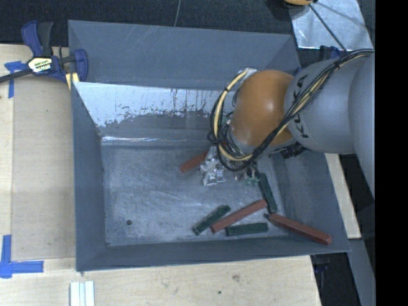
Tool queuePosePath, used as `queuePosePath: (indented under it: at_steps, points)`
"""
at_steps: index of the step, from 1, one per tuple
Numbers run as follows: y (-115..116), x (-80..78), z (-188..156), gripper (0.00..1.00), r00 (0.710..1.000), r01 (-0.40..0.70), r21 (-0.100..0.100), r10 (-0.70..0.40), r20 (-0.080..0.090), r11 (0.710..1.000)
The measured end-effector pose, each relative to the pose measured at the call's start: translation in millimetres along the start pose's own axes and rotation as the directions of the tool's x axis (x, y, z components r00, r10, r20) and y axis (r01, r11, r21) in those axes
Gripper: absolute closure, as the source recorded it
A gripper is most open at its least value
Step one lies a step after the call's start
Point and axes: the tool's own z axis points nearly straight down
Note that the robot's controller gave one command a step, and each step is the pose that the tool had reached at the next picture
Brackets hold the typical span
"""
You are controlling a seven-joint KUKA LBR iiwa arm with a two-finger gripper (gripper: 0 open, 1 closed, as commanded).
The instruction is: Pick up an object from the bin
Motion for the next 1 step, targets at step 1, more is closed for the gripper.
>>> queuePosePath:
  at_steps: [1]
  points:
    - [0.0, 0.0, 0.0, 1.0, 1.0, 0.0, 0.0, 0.0, 0.0, 1.0]
